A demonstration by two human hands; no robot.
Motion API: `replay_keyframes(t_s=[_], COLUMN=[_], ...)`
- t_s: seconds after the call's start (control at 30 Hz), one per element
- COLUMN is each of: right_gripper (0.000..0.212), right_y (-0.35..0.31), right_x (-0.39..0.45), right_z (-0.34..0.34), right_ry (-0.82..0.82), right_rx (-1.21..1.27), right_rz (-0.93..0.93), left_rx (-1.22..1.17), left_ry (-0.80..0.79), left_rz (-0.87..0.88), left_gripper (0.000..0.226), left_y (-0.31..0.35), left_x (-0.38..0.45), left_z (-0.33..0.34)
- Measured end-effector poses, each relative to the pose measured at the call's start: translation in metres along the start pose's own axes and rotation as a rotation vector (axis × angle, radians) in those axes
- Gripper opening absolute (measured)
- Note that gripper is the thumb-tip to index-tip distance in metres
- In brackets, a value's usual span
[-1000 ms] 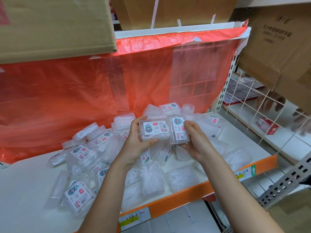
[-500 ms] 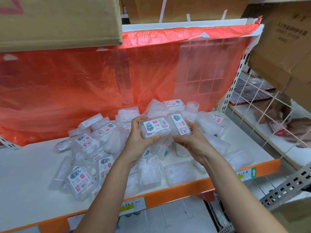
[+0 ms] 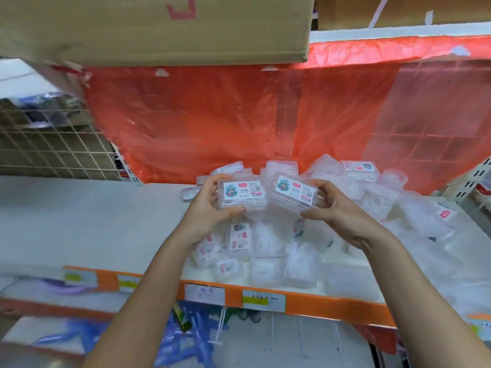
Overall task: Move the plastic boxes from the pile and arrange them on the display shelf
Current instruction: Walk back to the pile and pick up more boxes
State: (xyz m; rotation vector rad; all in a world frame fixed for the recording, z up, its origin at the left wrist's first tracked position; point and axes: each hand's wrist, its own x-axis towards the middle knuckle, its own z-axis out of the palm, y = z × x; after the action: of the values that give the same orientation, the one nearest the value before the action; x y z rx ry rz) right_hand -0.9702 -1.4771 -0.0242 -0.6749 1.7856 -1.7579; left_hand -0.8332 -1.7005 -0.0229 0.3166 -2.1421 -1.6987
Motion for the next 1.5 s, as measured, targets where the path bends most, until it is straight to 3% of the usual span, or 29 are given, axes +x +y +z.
replay_keyframes(t_s=[0.3, 0.5, 0.83, 1.5], right_gripper=[0.055, 0.056, 0.060, 0.054], right_y=[-0.012, -0.009, -0.005, 0.002], right_x=[0.043, 0.059, 0.082, 0.237], right_z=[0.138, 0.273, 0.485, 0.781], right_ry=[-0.320, -0.436, -0.593, -0.754], right_rx=[-0.189, -0.275, -0.252, -0.323], right_rz=[-0.114, -0.193, -0.253, -0.283], left_rx=[0.122, 0.211, 0.421, 0.679], left_ry=[0.222, 0.410, 0.572, 0.813], left_rz=[0.005, -0.004, -0.109, -0.145], left_gripper=[0.055, 0.058, 0.062, 0.063], left_y=[-0.010, -0.028, -0.072, -0.146], left_x=[-0.072, -0.144, -0.232, -0.207], left_z=[-0.143, -0.258, -0.449, -0.742])
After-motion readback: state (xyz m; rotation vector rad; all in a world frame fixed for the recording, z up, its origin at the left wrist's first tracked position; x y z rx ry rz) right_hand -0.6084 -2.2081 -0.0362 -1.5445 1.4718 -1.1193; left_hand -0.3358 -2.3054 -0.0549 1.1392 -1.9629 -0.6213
